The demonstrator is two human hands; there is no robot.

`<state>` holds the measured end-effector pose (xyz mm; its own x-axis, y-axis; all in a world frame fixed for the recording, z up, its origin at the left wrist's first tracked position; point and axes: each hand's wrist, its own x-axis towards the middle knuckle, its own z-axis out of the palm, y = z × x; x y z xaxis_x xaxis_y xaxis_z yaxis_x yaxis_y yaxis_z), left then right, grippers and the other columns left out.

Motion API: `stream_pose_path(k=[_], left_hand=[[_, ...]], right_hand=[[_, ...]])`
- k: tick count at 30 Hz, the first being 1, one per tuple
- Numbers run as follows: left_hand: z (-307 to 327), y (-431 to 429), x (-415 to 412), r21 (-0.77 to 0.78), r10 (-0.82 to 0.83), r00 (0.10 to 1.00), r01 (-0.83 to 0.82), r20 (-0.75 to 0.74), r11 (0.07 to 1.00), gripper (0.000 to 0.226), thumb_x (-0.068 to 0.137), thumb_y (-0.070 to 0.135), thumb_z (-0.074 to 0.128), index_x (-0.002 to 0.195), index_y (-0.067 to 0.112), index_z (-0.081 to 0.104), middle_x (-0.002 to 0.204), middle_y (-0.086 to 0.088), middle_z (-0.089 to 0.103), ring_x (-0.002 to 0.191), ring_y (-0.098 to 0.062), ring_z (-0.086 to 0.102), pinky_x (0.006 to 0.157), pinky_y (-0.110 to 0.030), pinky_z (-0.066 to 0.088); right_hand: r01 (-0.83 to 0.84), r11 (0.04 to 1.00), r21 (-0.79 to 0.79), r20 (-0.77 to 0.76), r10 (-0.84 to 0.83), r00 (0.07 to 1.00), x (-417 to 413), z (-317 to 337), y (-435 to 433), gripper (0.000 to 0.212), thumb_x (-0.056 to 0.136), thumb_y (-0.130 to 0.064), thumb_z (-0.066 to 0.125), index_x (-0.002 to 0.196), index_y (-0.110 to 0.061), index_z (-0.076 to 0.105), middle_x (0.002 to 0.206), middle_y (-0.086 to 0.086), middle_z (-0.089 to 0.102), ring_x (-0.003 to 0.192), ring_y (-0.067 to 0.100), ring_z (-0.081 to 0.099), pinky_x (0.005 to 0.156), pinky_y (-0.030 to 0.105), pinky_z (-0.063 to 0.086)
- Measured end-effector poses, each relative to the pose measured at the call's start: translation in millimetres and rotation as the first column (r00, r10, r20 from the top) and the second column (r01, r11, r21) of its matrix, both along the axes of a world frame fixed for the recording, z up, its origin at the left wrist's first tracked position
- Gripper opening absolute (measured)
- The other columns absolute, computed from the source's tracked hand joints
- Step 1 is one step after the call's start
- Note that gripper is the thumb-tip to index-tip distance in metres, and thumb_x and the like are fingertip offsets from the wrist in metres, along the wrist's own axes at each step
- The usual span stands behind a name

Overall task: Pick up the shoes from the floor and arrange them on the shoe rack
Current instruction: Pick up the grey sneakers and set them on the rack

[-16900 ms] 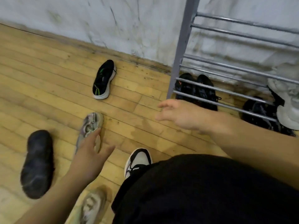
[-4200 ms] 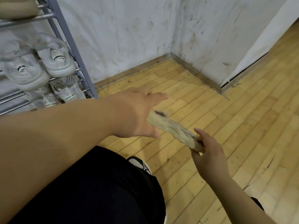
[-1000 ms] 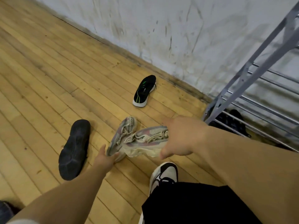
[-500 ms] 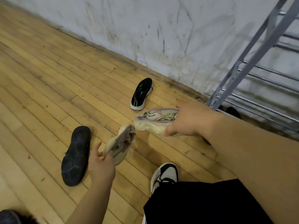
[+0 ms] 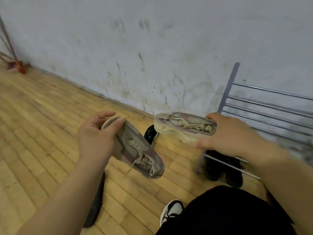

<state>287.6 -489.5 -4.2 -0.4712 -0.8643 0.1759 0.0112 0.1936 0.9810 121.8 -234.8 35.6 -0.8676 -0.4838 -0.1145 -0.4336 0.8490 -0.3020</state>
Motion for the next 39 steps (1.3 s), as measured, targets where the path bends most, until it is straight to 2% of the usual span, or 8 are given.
stream_pose_path(k=[9,13,16,20,23,31,35,39], left_hand=[[83,170,-125,-0.204,-0.547,0.833,0.523,-0.086,0.828,0.015,0.077,0.026,0.089,0.085,0.024,0.077,0.075,0.013,0.074,0.068,0.002,0.067,0.059,-0.015,0.051],[79,257,-169,-0.234,-0.783,0.614,0.779,0.100,0.581,0.017,0.075,0.025,0.091,0.085,0.022,0.077,0.074,0.010,0.076,0.070,0.000,0.069,0.062,-0.013,0.052],[56,298,-183,-0.228,-0.864,0.404,0.910,0.300,0.346,0.016,0.076,0.024,0.090,0.086,0.021,0.077,0.081,0.008,0.077,0.076,0.000,0.071,0.065,-0.013,0.050],[17,309,-182,-0.087,-0.849,0.181,0.984,0.497,0.159,0.031,0.065,0.043,0.090,0.091,0.033,0.077,0.090,-0.001,0.078,0.089,-0.020,0.074,0.083,-0.041,0.059],[12,316,-184,0.034,-0.886,0.052,0.997,0.461,0.076,0.039,0.059,0.043,0.089,0.095,0.035,0.077,0.094,-0.006,0.079,0.096,-0.034,0.073,0.093,-0.056,0.056],[5,336,-197,0.139,-0.967,0.057,0.986,0.250,0.094,0.037,0.065,0.029,0.088,0.100,0.025,0.077,0.096,-0.001,0.080,0.091,-0.010,0.074,0.084,-0.025,0.054],[5,346,-194,0.210,-0.983,0.091,0.970,0.160,0.124,0.044,0.072,0.027,0.080,0.115,0.021,0.073,0.109,0.005,0.079,0.099,-0.008,0.074,0.076,-0.013,0.055],[10,352,-190,0.237,-0.981,0.127,0.958,0.146,0.160,0.030,0.086,0.020,0.077,0.115,0.018,0.074,0.104,0.004,0.080,0.093,-0.008,0.076,0.068,-0.012,0.054]], right_hand=[[0.314,0.927,-0.204,-0.066,-0.333,0.941,17,44,233,0.104,0.054,-0.065,0.091,0.145,-0.042,0.048,0.141,-0.010,0.056,0.120,0.014,0.056,0.084,0.031,0.043],[0.450,0.830,-0.329,0.014,-0.472,0.882,19,25,308,0.060,0.069,-0.035,0.094,0.122,-0.044,0.066,0.116,-0.010,0.064,0.093,0.005,0.062,0.072,0.031,0.050],[0.449,0.838,-0.310,0.026,-0.465,0.885,12,27,336,0.054,0.068,-0.028,0.095,0.112,-0.046,0.069,0.108,-0.014,0.066,0.095,0.007,0.064,0.077,0.036,0.056],[0.378,0.890,-0.257,0.211,-0.330,0.920,-2,19,346,0.038,0.064,-0.028,0.097,0.097,-0.037,0.078,0.089,-0.008,0.076,0.082,0.013,0.071,0.074,0.032,0.057],[0.318,0.900,-0.298,0.241,-0.251,0.938,-14,14,344,0.035,0.059,-0.044,0.094,0.090,-0.035,0.081,0.087,-0.006,0.078,0.081,0.013,0.071,0.069,0.025,0.052],[0.237,0.691,-0.683,0.151,-0.184,0.971,-25,11,332,0.036,0.064,-0.043,0.086,0.095,-0.024,0.082,0.094,0.017,0.077,0.092,0.038,0.071,0.084,0.038,0.059],[0.254,0.527,-0.811,0.121,-0.274,0.954,-25,7,317,0.041,0.058,-0.041,0.088,0.093,-0.023,0.078,0.082,0.015,0.070,0.073,0.020,0.063,0.072,0.031,0.056],[0.255,0.510,-0.821,0.083,-0.336,0.938,-22,6,307,0.036,0.063,-0.039,0.091,0.092,-0.024,0.077,0.086,0.033,0.067,0.070,0.023,0.062,0.066,0.041,0.055]])
